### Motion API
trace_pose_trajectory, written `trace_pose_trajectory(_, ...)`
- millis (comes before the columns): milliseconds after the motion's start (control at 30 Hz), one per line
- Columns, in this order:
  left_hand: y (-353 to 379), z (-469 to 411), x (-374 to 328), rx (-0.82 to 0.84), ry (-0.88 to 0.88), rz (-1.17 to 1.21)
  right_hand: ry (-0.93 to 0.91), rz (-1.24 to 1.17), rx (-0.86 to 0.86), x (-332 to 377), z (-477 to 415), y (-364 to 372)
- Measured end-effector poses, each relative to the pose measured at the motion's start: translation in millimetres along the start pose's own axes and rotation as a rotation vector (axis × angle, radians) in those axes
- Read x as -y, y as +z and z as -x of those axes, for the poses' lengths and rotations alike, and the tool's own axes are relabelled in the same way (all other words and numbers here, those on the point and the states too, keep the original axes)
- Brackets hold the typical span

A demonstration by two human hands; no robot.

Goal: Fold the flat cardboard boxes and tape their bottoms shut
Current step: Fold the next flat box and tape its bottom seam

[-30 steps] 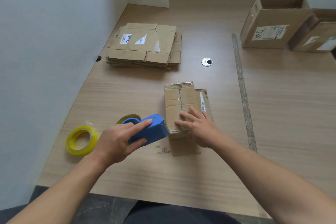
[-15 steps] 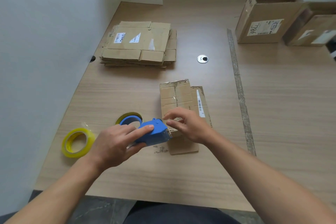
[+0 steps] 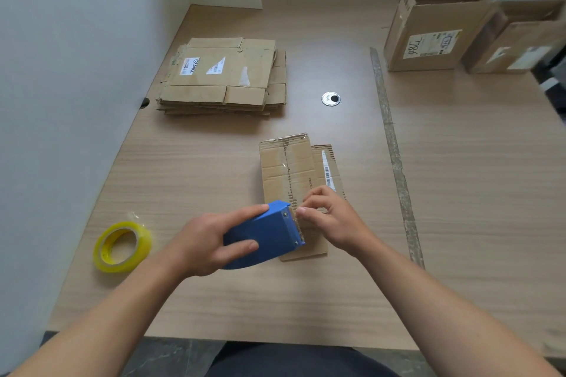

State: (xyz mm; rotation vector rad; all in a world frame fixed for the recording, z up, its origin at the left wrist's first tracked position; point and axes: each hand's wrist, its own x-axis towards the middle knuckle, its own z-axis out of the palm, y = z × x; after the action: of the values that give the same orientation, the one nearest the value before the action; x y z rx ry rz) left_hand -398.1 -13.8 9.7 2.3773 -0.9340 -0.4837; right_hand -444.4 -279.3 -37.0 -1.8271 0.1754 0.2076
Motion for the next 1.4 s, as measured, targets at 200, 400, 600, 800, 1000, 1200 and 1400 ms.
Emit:
trace_pose_trajectory(200, -27, -2, 8, 0.131, -0.13, 0.006, 0.118, -0.132, -0.258, -27, 16, -39)
trace_pose_trajectory(400, -41, -26, 6, 0.289, -0.286, 0.062, 0.24, -0.093, -0.229, -43, 15, -50)
trace_pose_trajectory(600, -32, -35, 13, 0.326, -0.408, 0.062, 0.223, 0.062, -0.22, -54, 11, -44)
trace_pose_trajectory(800, -26, -40, 17, 0.32, -0.439, 0.052, 0.244, 0.099, -0.238, -64, 3, -35)
trace_pose_trajectory(1000, -18, -48, 19, 0.356, -0.492, 0.066, 0.343, 0.13, -0.199, -75, -13, -33)
trace_pose_trajectory(1200, -11, -53, 26, 0.373, -0.523, 0.063, 0.423, 0.184, -0.166, -77, -26, -26)
trace_pose_trajectory(1400, -9, -58, 27, 0.397, -0.527, 0.01, 0.472, 0.168, -0.238, -76, -30, -3)
